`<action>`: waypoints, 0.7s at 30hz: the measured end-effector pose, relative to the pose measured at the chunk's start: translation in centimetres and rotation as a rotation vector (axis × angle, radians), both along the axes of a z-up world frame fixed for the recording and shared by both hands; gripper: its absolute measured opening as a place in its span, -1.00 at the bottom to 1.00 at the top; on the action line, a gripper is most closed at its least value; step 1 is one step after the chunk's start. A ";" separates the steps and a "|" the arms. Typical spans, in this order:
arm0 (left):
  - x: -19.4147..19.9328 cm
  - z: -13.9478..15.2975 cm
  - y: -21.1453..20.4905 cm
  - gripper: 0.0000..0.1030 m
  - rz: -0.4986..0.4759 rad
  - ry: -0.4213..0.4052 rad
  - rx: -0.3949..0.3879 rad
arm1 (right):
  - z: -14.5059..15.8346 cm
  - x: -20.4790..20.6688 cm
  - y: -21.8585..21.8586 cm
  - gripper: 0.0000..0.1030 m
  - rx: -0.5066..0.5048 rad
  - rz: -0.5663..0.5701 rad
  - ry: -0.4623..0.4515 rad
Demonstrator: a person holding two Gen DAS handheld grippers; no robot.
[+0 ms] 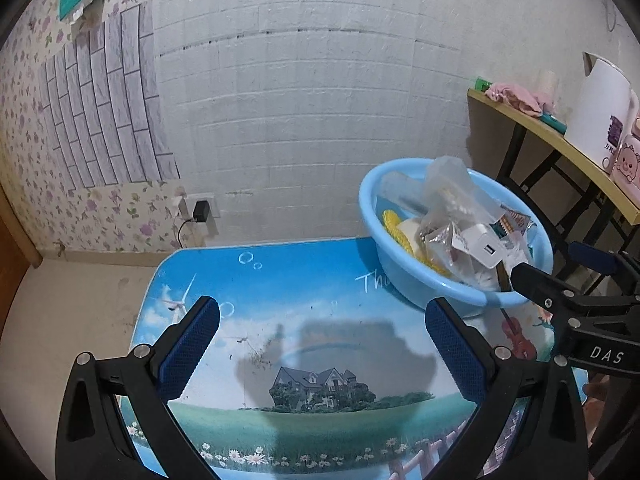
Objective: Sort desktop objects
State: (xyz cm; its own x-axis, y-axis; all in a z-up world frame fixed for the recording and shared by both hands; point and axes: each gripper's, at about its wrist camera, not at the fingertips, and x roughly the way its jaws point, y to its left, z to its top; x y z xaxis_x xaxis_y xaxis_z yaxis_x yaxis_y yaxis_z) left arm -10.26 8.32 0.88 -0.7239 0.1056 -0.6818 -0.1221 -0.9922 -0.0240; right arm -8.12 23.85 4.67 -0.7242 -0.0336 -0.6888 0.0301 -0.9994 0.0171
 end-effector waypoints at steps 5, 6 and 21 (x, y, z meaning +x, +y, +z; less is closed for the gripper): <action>-0.1 -0.5 0.1 1.00 0.009 -0.013 -0.014 | -0.5 0.2 0.5 0.99 -0.008 -0.012 -0.003; -0.1 -0.6 0.1 1.00 0.009 -0.017 -0.015 | -0.5 0.1 0.6 0.99 -0.009 -0.014 -0.002; 0.2 -0.7 -0.4 1.00 0.030 -0.038 -0.003 | -0.3 0.4 0.5 0.99 -0.010 -0.006 0.004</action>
State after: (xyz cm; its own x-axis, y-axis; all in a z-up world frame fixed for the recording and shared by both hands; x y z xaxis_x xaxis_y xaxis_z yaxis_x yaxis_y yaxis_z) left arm -10.10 7.96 0.14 -0.7005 0.0822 -0.7089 -0.0912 -0.9955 -0.0254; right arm -7.74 24.31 4.36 -0.7274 -0.0361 -0.6853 0.0240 -0.9993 0.0272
